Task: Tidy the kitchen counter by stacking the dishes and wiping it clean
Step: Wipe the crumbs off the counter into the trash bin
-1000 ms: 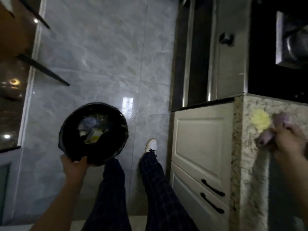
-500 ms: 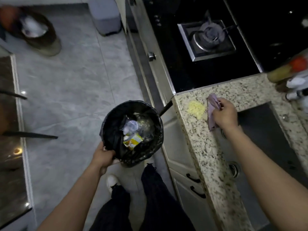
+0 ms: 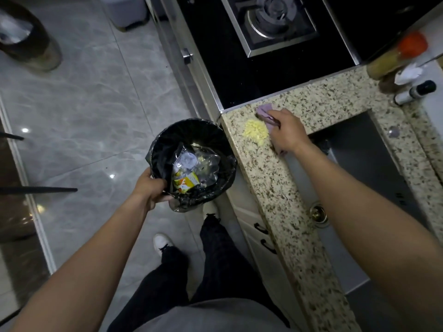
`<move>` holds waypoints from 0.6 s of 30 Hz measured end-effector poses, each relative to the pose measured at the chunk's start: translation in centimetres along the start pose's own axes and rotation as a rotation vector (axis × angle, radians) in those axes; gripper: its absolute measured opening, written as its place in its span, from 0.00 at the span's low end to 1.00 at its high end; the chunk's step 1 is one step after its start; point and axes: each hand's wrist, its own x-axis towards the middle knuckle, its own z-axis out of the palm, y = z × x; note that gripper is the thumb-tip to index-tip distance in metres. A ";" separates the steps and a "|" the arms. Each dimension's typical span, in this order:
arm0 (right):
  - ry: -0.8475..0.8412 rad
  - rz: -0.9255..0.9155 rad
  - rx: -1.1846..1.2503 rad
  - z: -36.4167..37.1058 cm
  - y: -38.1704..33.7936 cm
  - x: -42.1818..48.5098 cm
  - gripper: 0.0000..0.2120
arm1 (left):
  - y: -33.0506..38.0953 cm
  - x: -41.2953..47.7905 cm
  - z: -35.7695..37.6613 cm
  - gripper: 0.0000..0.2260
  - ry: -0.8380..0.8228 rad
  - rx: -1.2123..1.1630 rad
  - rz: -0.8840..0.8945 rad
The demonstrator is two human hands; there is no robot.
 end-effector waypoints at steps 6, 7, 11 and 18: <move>-0.041 -0.052 0.010 0.5 -1.2 0.3 0.21 | 1.1 -0.1 1.0 0.26 -0.001 -0.008 0.009; -0.038 -0.057 0.002 0.6 -1.3 0.1 0.22 | 1.1 -0.1 1.1 0.26 0.000 -0.002 0.010; -0.040 -0.072 0.002 1.0 -1.8 -0.3 0.21 | 1.2 -0.4 1.4 0.26 0.014 0.011 0.031; -0.016 -0.060 0.072 2.3 -3.4 -1.2 0.21 | 1.5 -1.7 2.0 0.23 0.007 0.022 0.039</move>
